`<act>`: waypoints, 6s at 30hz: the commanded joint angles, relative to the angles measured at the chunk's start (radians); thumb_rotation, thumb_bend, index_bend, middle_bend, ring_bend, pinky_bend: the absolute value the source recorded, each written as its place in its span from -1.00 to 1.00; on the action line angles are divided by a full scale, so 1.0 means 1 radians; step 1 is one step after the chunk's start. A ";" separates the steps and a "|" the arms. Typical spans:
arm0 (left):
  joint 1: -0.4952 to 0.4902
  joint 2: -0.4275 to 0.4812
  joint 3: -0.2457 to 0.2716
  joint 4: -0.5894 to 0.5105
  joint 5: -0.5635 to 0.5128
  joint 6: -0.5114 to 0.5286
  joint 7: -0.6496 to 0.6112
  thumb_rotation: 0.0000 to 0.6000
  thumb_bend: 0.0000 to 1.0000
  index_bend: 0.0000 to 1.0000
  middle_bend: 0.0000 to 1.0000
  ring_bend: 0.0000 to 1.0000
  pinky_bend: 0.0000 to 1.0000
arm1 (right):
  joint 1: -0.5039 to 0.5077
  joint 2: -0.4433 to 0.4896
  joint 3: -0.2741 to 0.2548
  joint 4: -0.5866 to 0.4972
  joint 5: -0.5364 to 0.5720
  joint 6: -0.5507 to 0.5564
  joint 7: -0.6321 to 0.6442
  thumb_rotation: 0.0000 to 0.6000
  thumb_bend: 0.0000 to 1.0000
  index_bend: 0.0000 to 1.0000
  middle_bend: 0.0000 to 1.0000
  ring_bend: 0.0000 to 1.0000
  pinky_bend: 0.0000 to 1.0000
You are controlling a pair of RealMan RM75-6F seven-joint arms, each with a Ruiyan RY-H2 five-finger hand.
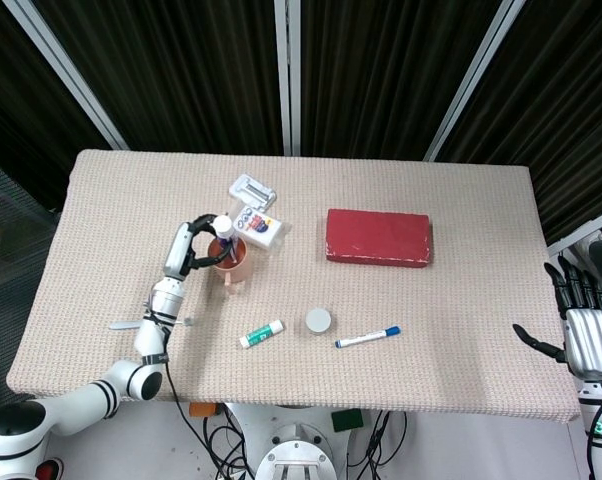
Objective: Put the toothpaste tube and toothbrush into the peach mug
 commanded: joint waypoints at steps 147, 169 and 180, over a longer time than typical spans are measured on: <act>0.372 0.299 0.283 -0.312 0.048 0.094 0.978 1.00 -0.20 0.23 -0.55 -0.75 -0.53 | 0.002 -0.003 0.003 -0.027 -0.033 0.032 0.001 0.68 -0.05 -1.00 -1.00 -1.00 -1.00; 0.284 0.557 0.015 -0.637 0.019 0.095 0.310 1.00 -0.20 0.39 -0.14 -0.41 -0.22 | -0.001 -0.007 0.010 -0.011 -0.037 0.048 0.022 0.67 -0.05 -1.00 -1.00 -1.00 -1.00; 0.136 0.603 -0.099 -0.719 -0.083 -0.156 -0.023 1.00 -0.20 0.44 -0.17 -0.44 -0.30 | 0.007 -0.010 0.015 -0.011 -0.021 0.030 0.009 0.67 -0.05 -1.00 -1.00 -1.00 -1.00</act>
